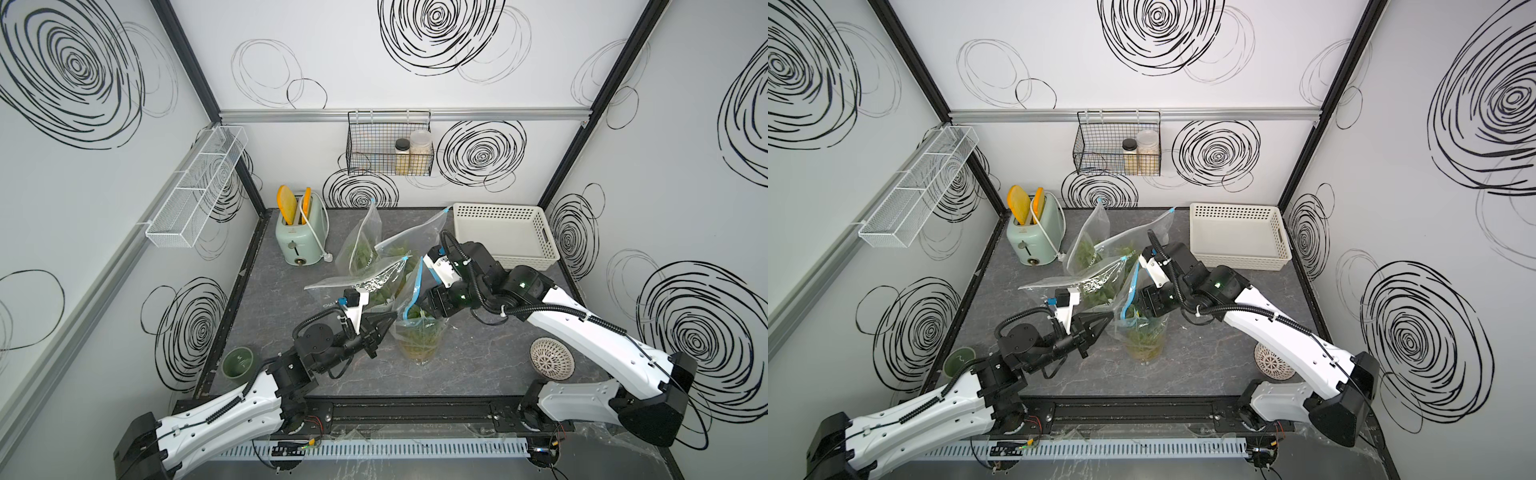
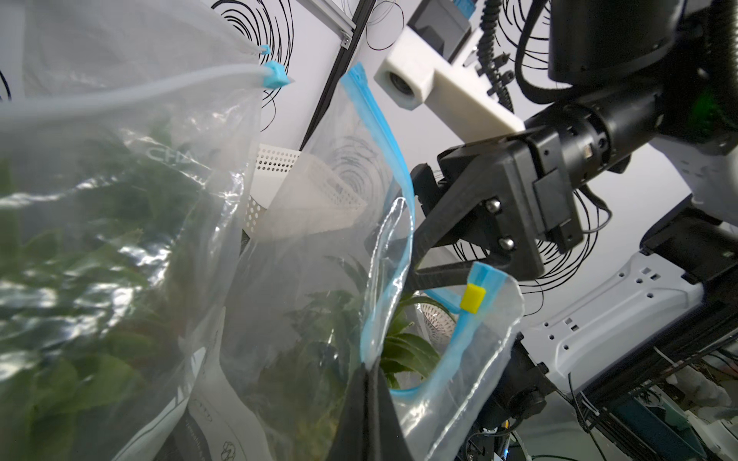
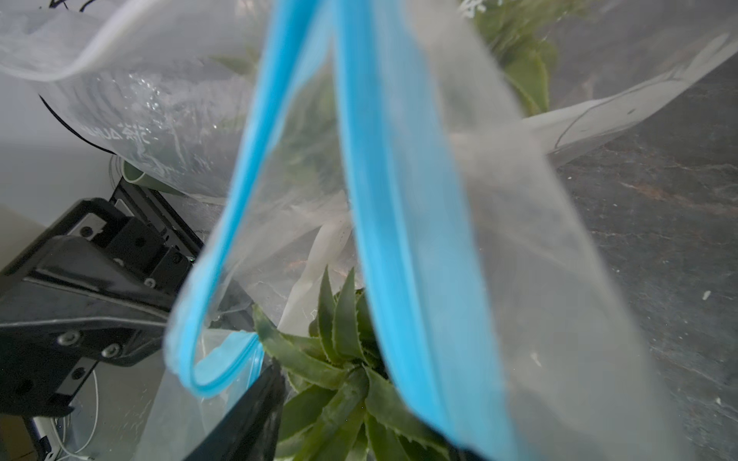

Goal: Open the zip-top bag and take out the pineapple
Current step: Pick up the pineapple from the zipper food storage bag.

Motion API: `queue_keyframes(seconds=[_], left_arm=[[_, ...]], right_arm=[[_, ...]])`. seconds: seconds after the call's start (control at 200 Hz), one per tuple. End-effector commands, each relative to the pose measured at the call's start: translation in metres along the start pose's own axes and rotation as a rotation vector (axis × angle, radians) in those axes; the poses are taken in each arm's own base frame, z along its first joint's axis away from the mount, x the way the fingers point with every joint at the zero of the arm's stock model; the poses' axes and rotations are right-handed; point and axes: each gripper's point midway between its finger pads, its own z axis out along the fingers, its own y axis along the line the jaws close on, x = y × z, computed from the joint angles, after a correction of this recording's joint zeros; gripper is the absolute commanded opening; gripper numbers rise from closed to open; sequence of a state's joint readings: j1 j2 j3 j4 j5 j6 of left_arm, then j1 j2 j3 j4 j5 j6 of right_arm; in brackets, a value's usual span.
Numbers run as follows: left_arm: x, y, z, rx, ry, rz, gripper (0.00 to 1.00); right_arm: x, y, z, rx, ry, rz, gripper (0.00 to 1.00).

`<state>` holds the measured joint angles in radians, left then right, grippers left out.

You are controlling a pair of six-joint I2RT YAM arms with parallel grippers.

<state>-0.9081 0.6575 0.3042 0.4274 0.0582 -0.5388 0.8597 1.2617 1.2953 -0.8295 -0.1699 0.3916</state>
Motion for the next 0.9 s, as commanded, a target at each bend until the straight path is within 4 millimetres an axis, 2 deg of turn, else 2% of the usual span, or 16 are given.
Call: queue_keyframes(seconds=[0.0,0.255,0.435,0.55,0.595,0.735,0.755,0.795,0.86,0.895], left_arm=[[-0.014,-0.009,-0.001,0.034,-0.072,-0.013,0.00],[-0.013,-0.016,0.004,0.050,-0.081,0.000,0.00],[-0.009,-0.016,0.006,0.043,-0.076,0.005,0.00],[-0.010,-0.017,0.006,0.041,-0.080,0.007,0.00],[-0.010,-0.017,0.006,0.043,-0.081,0.008,0.00],[-0.011,-0.016,0.007,0.027,-0.074,0.008,0.00],[-0.012,-0.016,0.007,0.024,-0.073,0.009,0.02],[-0.012,-0.016,0.008,0.019,-0.068,0.007,0.18],[-0.013,-0.018,0.009,0.022,-0.058,0.007,0.35],[-0.014,-0.020,0.010,0.026,-0.052,0.004,0.48]], right_arm=[[0.017,-0.004,0.001,0.033,0.083,0.011,0.66],[0.037,-0.002,0.021,0.020,0.187,0.017,0.67],[0.070,-0.011,0.048,0.020,0.328,0.053,0.66],[0.086,-0.018,0.060,0.041,0.392,0.072,0.61],[0.089,-0.019,0.063,0.036,0.386,0.075,0.53],[0.082,-0.019,0.058,0.024,0.332,0.087,0.07],[0.079,-0.018,0.055,0.024,0.319,0.088,0.00],[0.073,-0.017,0.049,0.019,0.288,0.085,0.00],[0.060,-0.014,0.033,0.008,0.230,0.083,0.00],[0.051,-0.012,0.022,0.003,0.195,0.080,0.00]])
